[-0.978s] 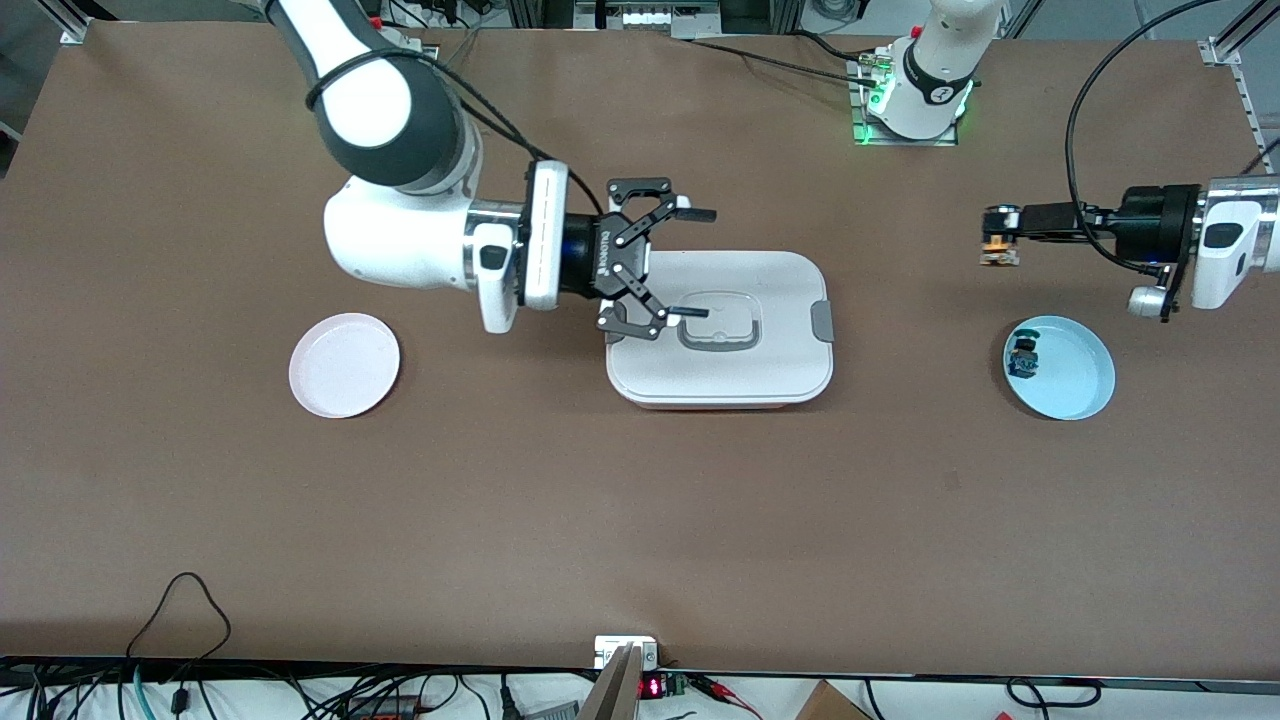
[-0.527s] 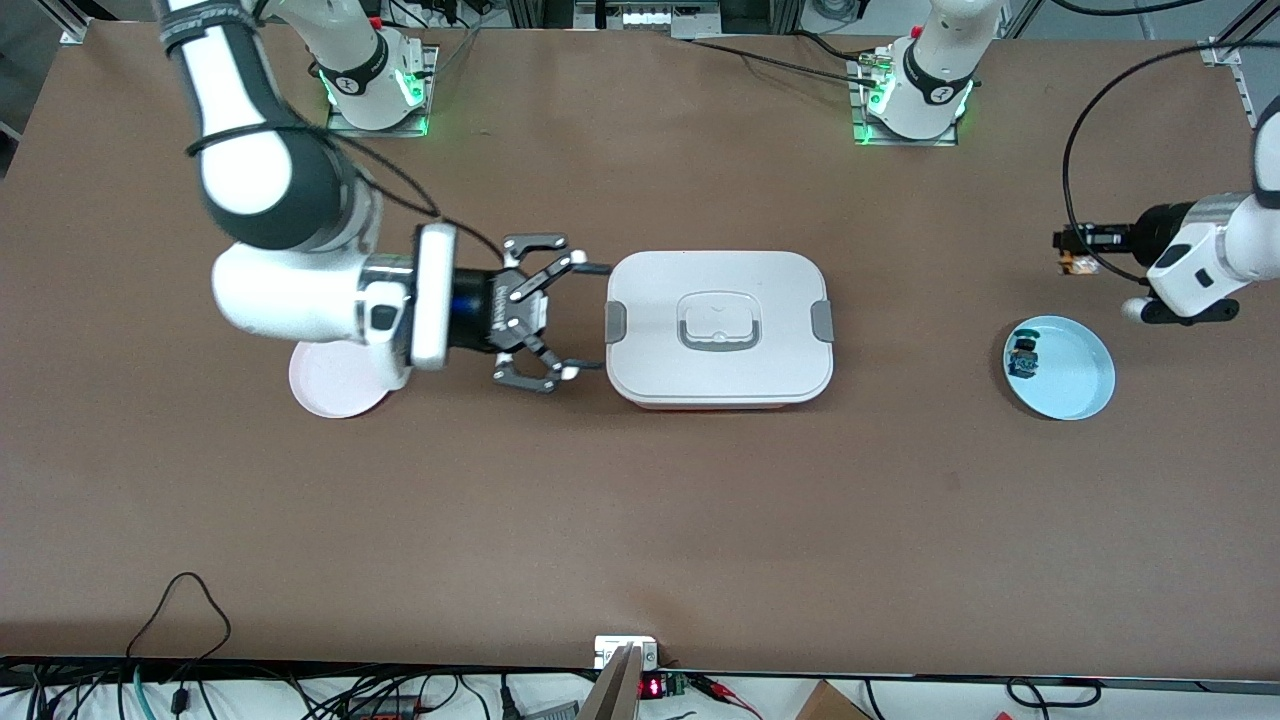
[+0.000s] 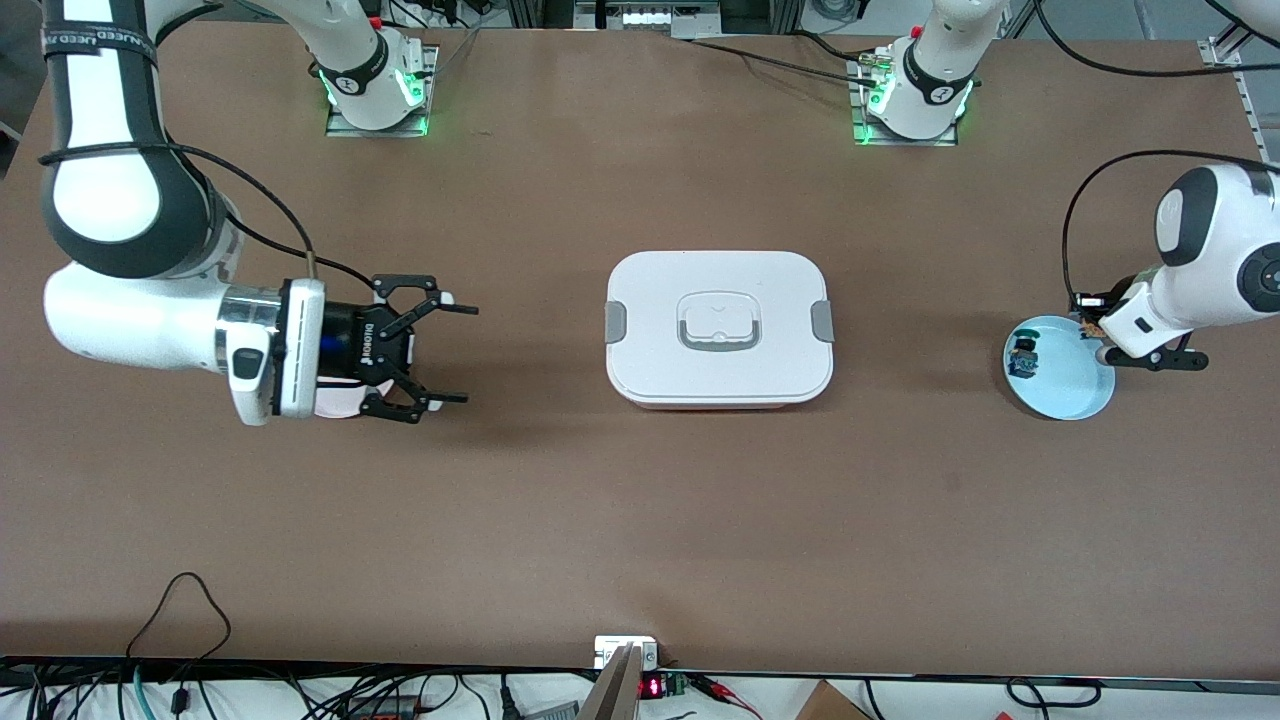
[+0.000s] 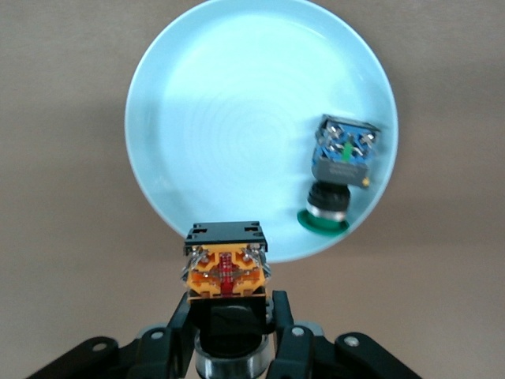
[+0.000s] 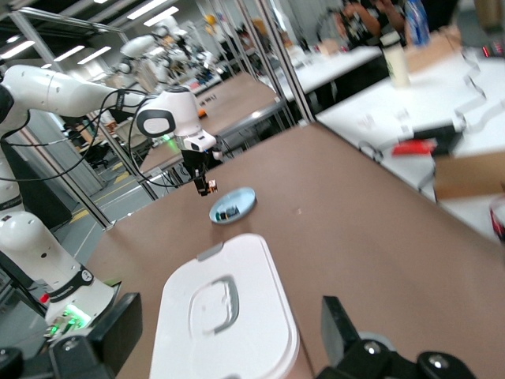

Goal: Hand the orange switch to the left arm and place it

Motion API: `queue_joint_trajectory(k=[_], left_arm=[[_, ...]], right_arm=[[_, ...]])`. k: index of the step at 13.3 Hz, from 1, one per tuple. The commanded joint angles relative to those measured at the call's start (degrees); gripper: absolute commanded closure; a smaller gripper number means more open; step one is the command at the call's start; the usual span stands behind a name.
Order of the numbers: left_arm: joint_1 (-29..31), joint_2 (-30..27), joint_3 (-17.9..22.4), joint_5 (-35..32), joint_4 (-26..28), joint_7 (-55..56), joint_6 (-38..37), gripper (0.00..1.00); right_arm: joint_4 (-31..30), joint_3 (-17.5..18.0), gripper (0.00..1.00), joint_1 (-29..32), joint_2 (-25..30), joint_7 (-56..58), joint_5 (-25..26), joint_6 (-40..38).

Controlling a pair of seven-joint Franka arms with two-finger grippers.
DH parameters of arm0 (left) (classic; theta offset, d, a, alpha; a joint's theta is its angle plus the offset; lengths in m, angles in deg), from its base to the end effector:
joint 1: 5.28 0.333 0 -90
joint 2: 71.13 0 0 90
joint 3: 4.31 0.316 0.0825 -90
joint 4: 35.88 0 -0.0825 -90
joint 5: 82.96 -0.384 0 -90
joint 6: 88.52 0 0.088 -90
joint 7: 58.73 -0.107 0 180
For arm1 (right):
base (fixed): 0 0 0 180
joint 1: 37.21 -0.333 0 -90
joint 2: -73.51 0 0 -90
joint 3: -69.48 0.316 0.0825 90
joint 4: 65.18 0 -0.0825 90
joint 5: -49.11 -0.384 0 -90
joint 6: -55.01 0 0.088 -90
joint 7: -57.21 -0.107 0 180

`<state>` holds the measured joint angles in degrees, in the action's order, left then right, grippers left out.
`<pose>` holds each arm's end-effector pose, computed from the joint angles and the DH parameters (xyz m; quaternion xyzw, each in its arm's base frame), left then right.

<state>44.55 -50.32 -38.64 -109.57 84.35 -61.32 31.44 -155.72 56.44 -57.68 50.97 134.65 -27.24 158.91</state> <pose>0.5216 0.1685 0.2535 -0.9870 0.0327 0.1465 0.0572 0.6558 0.1891 0.4558 -0.7254 -0.4073 -0.2712 0.4841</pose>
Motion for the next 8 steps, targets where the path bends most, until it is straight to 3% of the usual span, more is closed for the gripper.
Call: queue_joint_trajectory(k=[1,5,6,7,8], left_arm=[[1.23,5.63,-0.56,-4.4,-1.66,0.04,2.03,1.0],[0.97,11.77,-0.56,-9.23,-6.92,0.13,4.14,0.99],[1.23,13.71,-0.56,-10.03,-8.5,-0.05,3.97,0.92],[1.15,14.6,-0.56,-10.13,-8.87,-0.05,3.97,0.75],[0.97,14.78,-0.56,-10.13,-8.87,-0.05,3.97,0.51]], right_arm=[[-1.92,-1.8,0.0,0.43,1.63,-12.52,7.58,-0.89],[-2.01,-3.13,0.0,0.43,2.5,-33.69,22.43,-0.89],[-1.93,-3.13,0.0,0.34,2.59,-38.97,26.39,-0.8],[-2.01,-3.13,0.0,0.26,2.77,-44.07,29.91,-0.8],[-1.93,-3.13,0.0,0.26,2.94,-49.78,34.47,-0.72]])
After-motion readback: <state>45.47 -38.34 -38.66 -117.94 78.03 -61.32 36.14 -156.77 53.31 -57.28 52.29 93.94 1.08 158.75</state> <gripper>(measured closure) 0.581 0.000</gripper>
